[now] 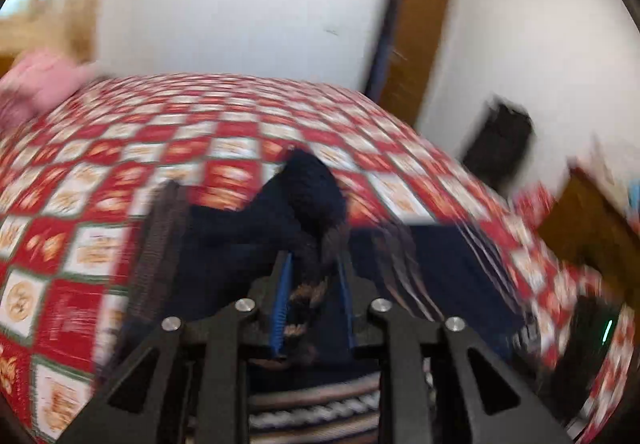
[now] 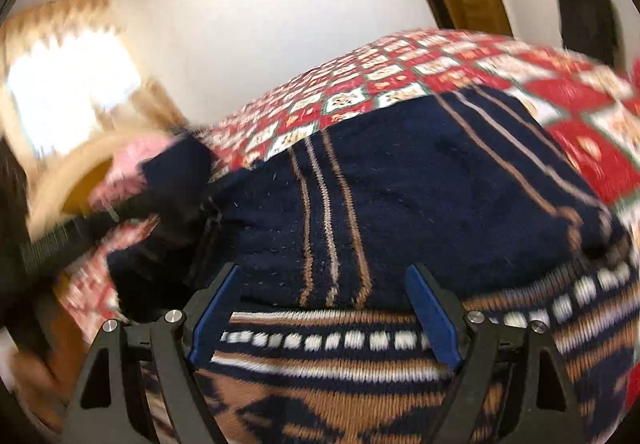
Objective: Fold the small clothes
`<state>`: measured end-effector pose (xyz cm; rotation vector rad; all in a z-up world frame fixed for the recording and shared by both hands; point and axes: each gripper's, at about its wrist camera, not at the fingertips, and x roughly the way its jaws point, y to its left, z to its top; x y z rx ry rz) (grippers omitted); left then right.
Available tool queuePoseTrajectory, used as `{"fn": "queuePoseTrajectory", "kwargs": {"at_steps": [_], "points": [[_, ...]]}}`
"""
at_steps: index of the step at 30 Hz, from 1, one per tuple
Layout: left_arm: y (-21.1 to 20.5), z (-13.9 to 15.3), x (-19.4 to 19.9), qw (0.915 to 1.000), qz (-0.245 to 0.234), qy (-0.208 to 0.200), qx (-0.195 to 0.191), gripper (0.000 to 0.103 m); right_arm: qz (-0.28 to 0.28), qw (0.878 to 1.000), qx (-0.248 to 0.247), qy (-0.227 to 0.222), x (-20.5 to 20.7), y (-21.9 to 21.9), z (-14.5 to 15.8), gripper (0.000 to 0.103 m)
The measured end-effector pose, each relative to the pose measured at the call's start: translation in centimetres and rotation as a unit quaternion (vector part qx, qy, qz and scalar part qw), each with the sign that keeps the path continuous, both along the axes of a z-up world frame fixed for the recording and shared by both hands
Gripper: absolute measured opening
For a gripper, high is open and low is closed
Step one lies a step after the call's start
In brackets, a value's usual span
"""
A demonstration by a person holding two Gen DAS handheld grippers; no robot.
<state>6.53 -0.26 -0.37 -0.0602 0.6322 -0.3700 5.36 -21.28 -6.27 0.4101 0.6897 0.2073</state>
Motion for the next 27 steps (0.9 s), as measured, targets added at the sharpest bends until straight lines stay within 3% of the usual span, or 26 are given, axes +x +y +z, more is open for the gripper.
{"fn": "queuePoseTrajectory", "kwargs": {"at_steps": [2, 4, 7, 11, 14, 19, 20, 21, 24, 27], "points": [[-1.7, -0.5, -1.2, 0.9992, -0.03, -0.003, 0.027, 0.065, -0.005, 1.0, 0.007, 0.018, -0.7, -0.2, 0.2, 0.085], [-1.7, -0.6, -2.9, 0.9985, -0.026, -0.017, 0.045, 0.078, -0.013, 0.999, 0.021, 0.037, -1.4, -0.7, 0.0, 0.084], [0.7, -0.2, -4.3, 0.9986, -0.012, -0.022, 0.046, 0.079, -0.023, 0.996, 0.069, 0.054, -1.9, -1.6, 0.1, 0.084], [5.1, 0.2, -4.8, 0.9978, 0.057, -0.017, 0.029, 0.082, 0.002, 0.993, 0.111, 0.04, -0.5, -1.0, 2.1, 0.084], [7.8, 0.1, -4.7, 0.995, 0.098, -0.008, 0.017, 0.082, 0.046, 0.997, 0.047, 0.048, 3.1, 1.9, 3.4, 0.084], [12.1, 0.9, -5.1, 0.9863, 0.165, -0.01, 0.01, 0.082, 0.031, 0.994, -0.044, 0.091, 8.2, 5.9, -0.5, 0.084], [12.4, 1.0, -5.3, 0.9852, 0.171, -0.015, 0.013, 0.082, 0.033, 0.994, -0.072, 0.074, 8.2, 6.8, -0.5, 0.08], [13.1, 1.3, -5.6, 0.9828, 0.182, -0.022, 0.022, 0.082, 0.048, 0.992, -0.105, 0.059, 8.2, 8.2, -0.3, 0.054], [14.7, 1.3, -5.9, 0.9776, 0.207, -0.025, 0.029, 0.082, 0.078, 0.981, -0.171, 0.056, 8.7, 10.8, -0.6, 0.023], [16.4, 1.0, -5.7, 0.9734, 0.229, -0.011, 0.006, 0.082, 0.098, 0.978, -0.178, 0.053, 8.6, 11.1, 0.5, 0.018]]}}
